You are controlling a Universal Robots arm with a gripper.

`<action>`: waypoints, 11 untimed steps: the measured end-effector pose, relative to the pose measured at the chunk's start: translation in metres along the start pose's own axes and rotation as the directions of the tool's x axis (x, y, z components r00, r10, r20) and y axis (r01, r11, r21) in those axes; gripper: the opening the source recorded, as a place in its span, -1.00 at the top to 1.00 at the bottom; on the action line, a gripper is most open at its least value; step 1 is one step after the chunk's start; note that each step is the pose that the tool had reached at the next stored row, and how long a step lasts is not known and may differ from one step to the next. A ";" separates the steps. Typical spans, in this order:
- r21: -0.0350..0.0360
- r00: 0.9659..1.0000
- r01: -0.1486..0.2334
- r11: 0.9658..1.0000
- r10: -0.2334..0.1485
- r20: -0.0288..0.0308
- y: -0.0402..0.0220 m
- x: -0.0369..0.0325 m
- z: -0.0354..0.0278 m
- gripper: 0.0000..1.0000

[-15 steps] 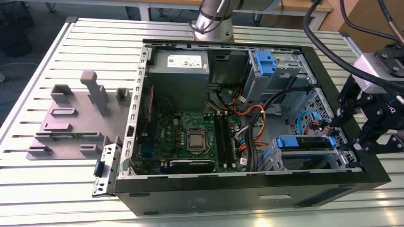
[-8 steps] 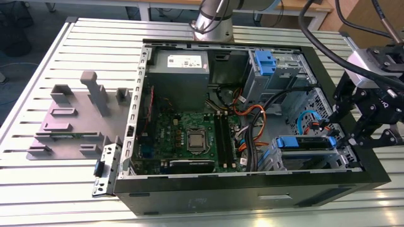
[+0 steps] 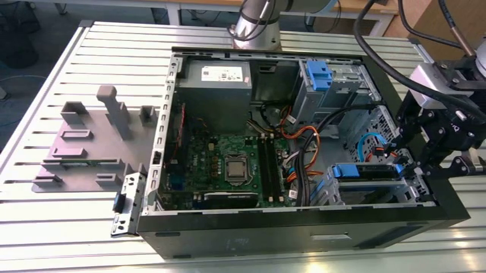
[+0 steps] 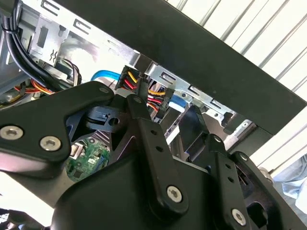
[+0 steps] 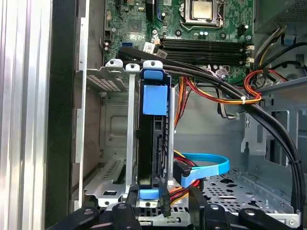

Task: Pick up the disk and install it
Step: 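Insert the first disk wire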

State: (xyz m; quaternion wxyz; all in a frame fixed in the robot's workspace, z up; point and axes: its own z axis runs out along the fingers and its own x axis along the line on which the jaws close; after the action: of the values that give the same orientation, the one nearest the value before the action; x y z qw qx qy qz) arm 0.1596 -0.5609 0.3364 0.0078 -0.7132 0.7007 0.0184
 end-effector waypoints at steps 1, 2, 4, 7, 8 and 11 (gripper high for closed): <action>0.000 1.000 0.000 1.000 0.000 0.000 0.0000 0.0000 0.0008 -0.06; 0.000 1.000 0.000 1.000 0.000 -0.001 0.0000 0.0000 0.0010 -0.06; 0.000 1.000 0.000 1.000 0.000 -0.001 0.0000 0.0000 0.0010 -0.06; 0.000 1.000 0.000 1.000 0.000 -0.001 0.0000 0.0000 0.0012 -0.06; 0.000 1.000 0.000 1.000 0.000 -0.001 0.0000 0.0000 0.0012 -0.06; 0.000 1.000 0.000 1.000 0.000 -0.001 0.0000 0.0000 0.0012 0.10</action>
State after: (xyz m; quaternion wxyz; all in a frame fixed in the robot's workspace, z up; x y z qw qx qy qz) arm 0.1596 -0.5609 0.3352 0.0075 -0.7132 0.7007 0.0181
